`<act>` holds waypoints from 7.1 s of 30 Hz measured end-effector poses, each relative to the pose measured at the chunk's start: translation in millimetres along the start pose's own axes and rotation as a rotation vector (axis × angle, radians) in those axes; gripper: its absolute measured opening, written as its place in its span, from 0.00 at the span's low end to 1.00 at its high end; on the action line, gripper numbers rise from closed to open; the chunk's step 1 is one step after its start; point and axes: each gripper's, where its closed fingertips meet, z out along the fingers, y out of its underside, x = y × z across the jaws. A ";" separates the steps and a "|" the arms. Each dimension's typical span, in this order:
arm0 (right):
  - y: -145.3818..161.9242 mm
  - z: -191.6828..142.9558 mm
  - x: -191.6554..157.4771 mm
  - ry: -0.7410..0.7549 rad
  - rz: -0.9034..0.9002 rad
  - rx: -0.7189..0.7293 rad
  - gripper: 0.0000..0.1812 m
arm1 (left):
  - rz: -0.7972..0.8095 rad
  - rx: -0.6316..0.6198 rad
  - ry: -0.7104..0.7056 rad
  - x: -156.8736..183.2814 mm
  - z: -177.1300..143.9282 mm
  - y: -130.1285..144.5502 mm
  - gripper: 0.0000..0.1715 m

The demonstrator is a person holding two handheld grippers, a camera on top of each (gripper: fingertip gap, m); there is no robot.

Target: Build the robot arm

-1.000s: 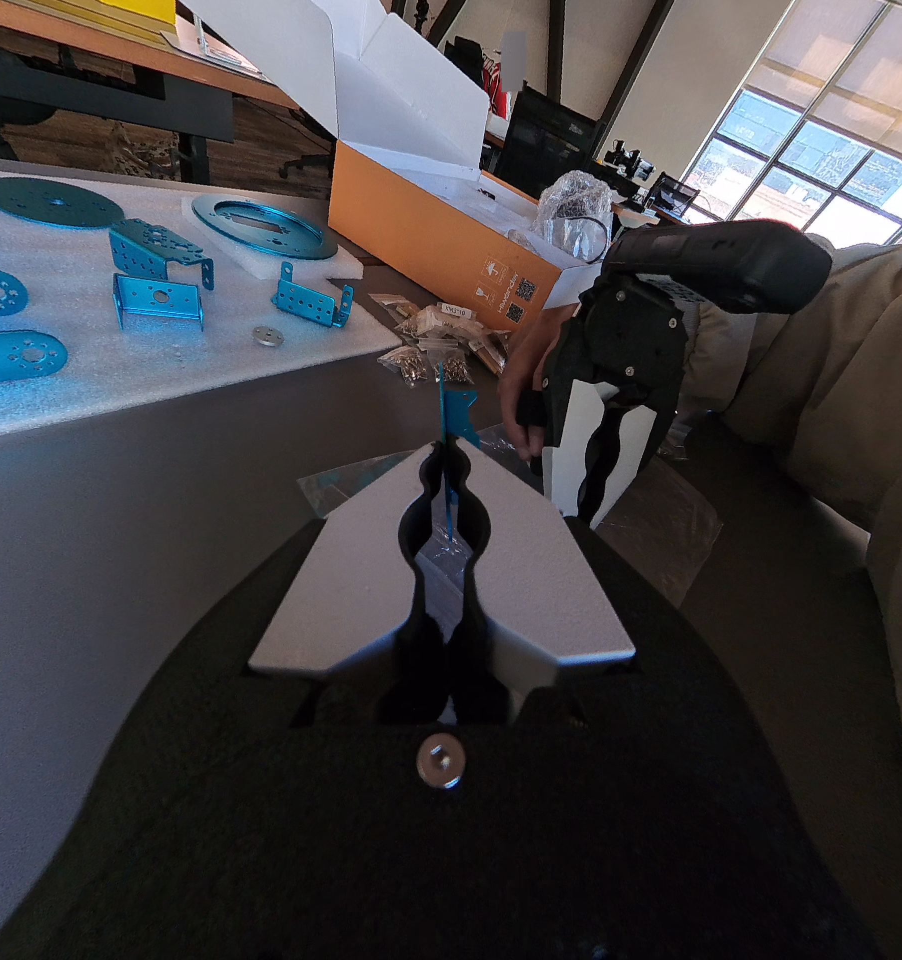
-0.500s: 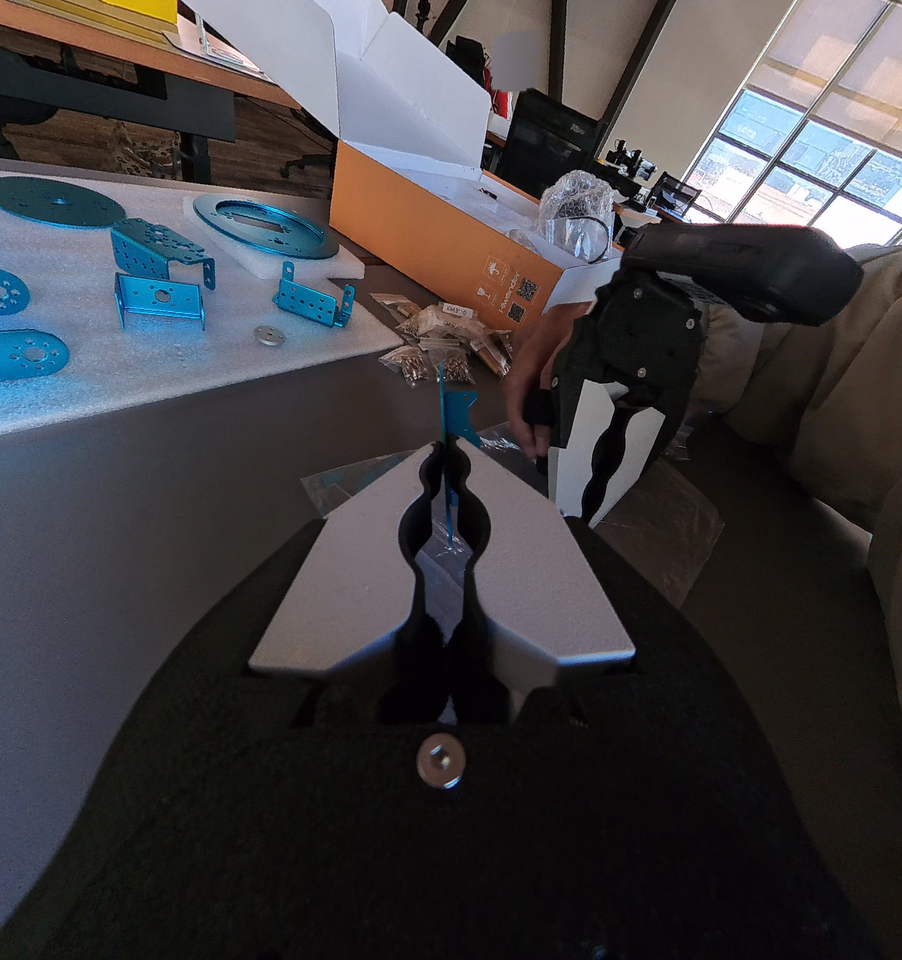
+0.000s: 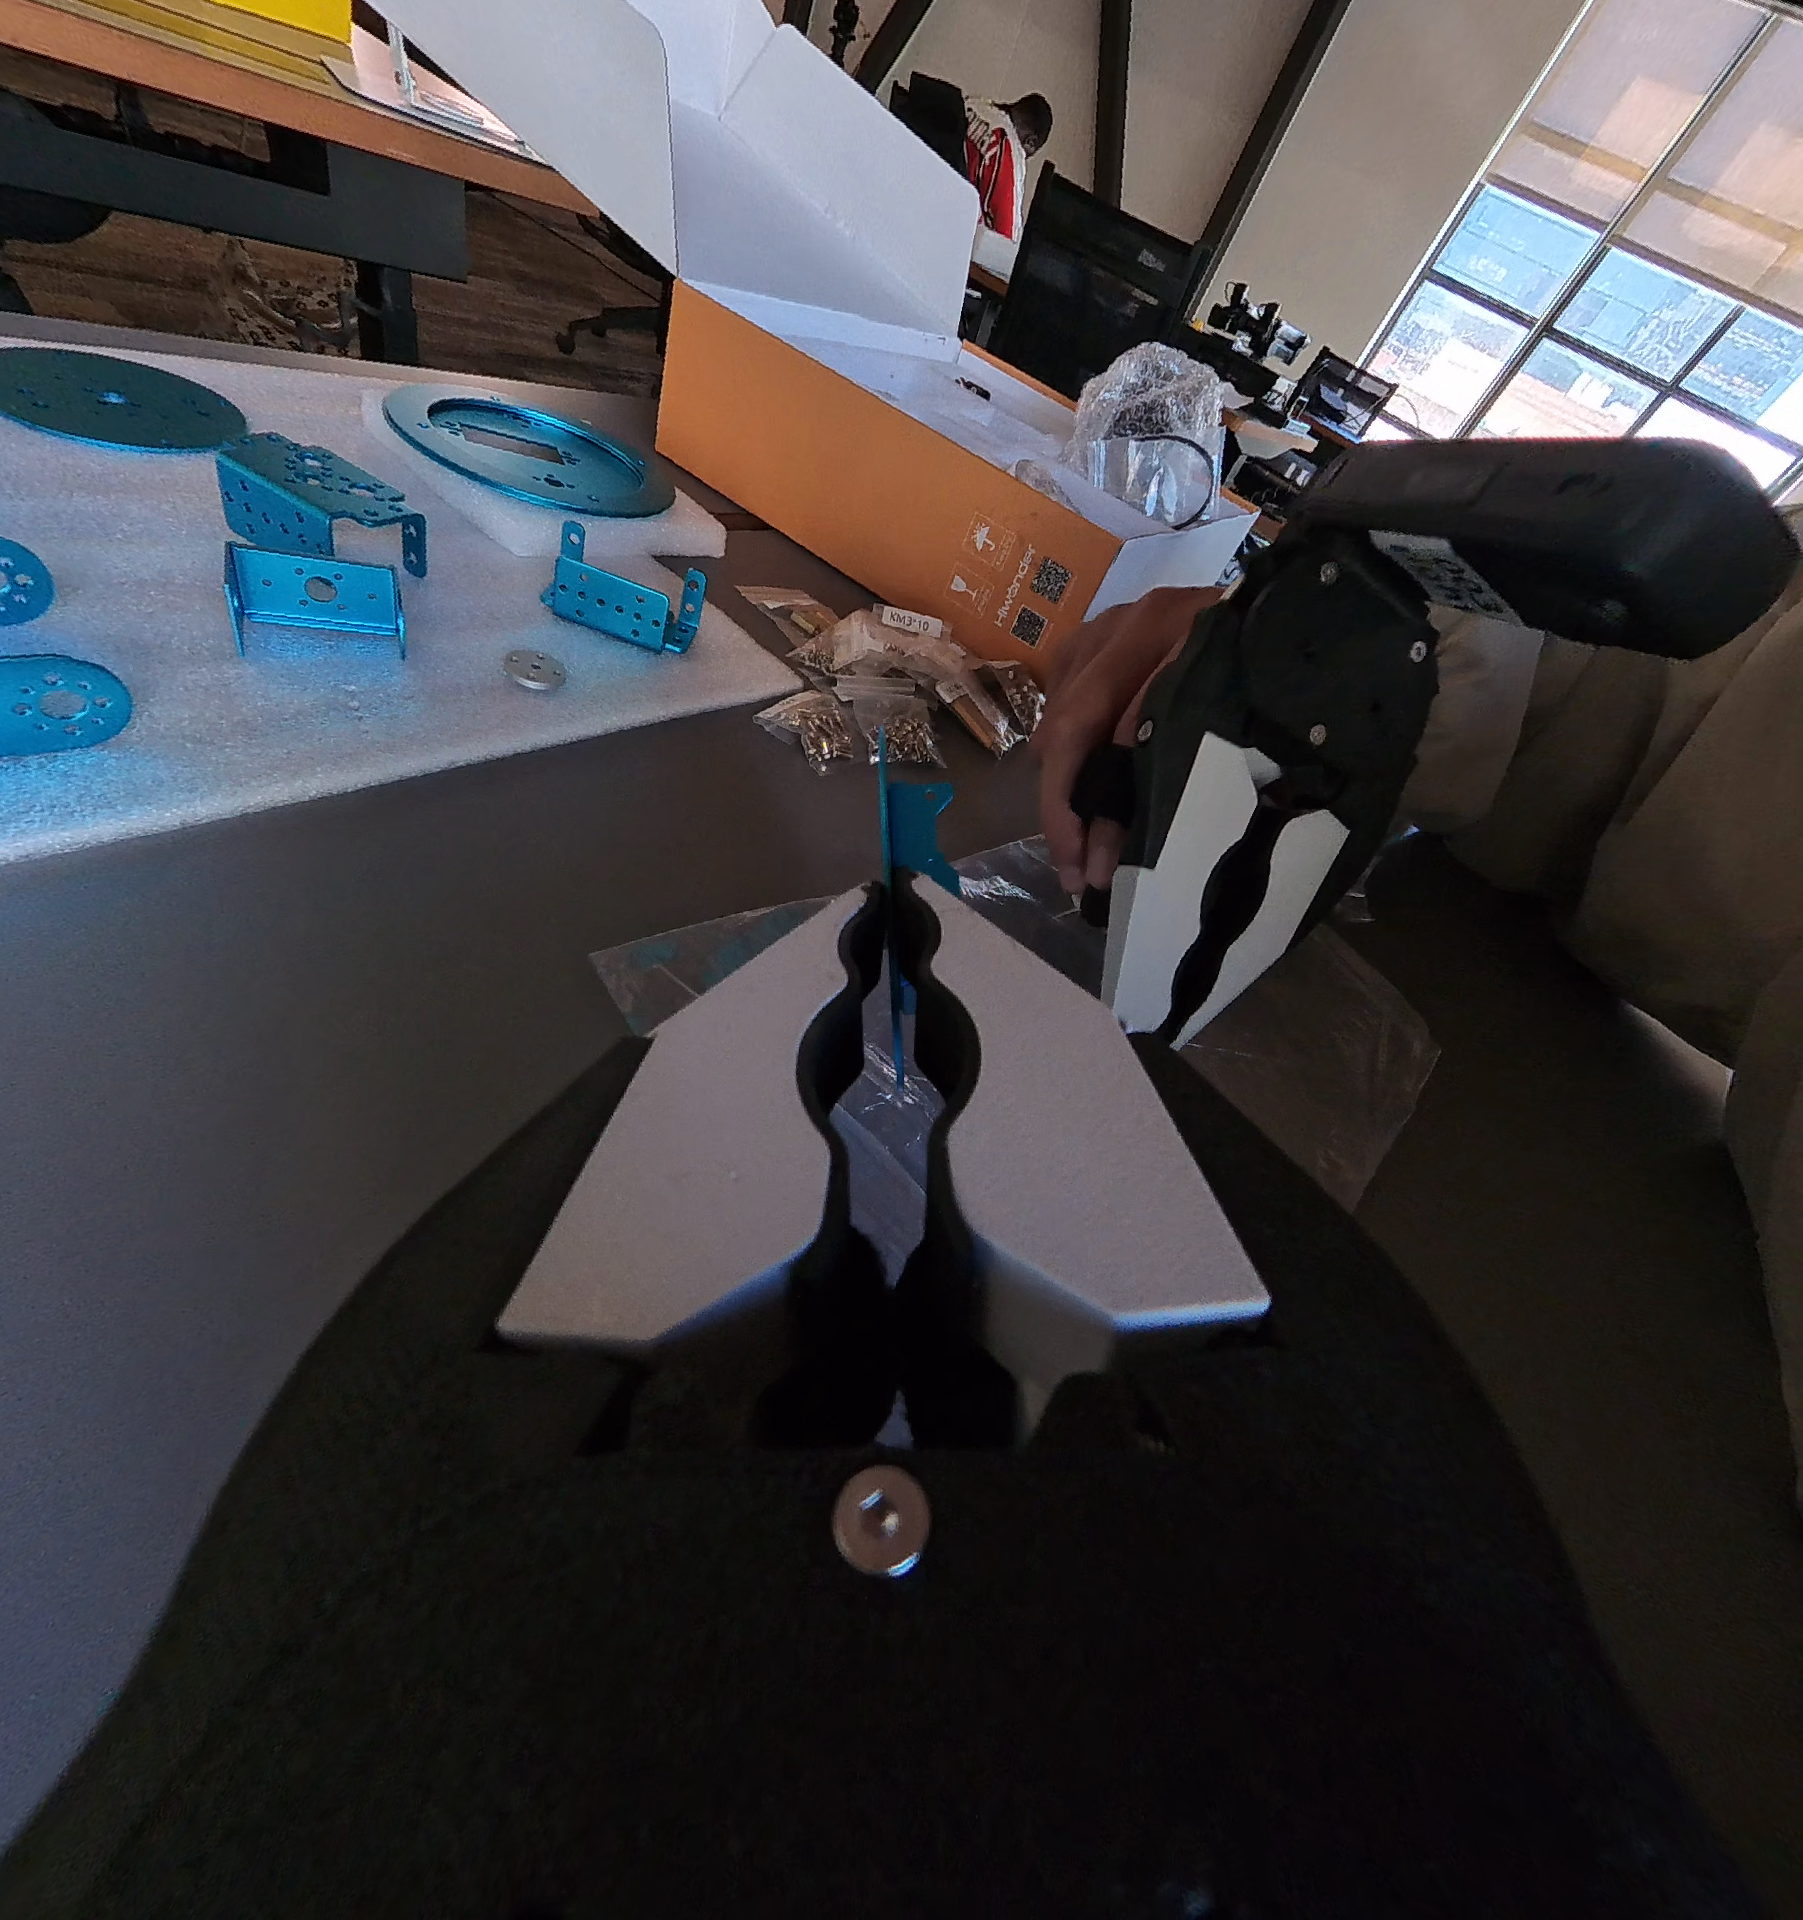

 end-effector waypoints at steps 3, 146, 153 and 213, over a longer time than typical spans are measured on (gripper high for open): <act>-5.4 -4.5 7.3 0.074 -0.033 0.021 0.00 | -0.014 0.000 0.007 0.4 0.2 0.1 0.00; -36.0 -50.2 59.0 0.935 0.324 -0.396 0.37 | -0.908 0.163 0.253 2.2 -0.2 4.4 0.00; -27.1 -50.5 52.2 0.987 0.124 -0.311 0.26 | -0.924 0.172 0.262 4.7 -2.5 -0.4 0.00; -179.6 -146.5 -17.3 0.828 -0.555 0.548 0.00 | 1.447 0.032 0.663 218.1 -76.5 -50.9 0.21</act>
